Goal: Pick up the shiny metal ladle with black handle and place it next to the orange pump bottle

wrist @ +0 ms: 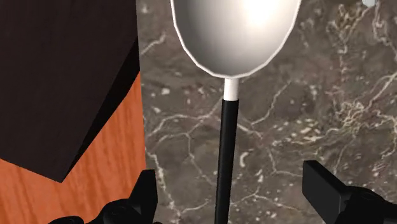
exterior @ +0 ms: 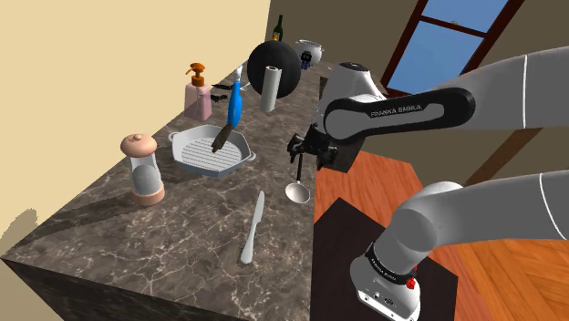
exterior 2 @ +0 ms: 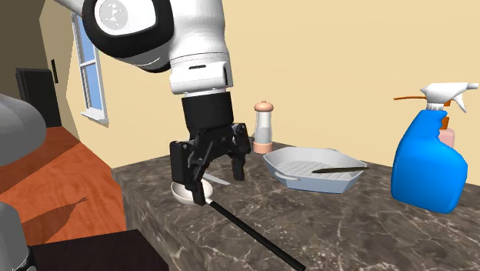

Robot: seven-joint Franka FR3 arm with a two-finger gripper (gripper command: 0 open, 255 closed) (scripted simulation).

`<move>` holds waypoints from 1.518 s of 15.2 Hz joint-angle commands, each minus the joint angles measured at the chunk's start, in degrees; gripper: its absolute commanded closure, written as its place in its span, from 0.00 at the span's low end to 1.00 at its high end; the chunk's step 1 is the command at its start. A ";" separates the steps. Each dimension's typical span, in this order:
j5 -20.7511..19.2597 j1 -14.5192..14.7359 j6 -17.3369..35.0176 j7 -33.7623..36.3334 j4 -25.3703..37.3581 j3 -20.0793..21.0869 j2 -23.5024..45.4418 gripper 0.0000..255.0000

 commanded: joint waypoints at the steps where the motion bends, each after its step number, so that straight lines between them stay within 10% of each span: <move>1: 0.90 -1.00 4.82 3.81 -1.24 1.61 2.61 0.00; 15: 0.89 -1.61 12.30 4.07 -2.99 2.72 8.35 0.00; 16: 0.89 -1.61 12.30 4.07 -2.99 2.72 8.35 1.00; 23: 0.87 -1.65 12.46 3.97 -3.14 2.65 8.37 1.00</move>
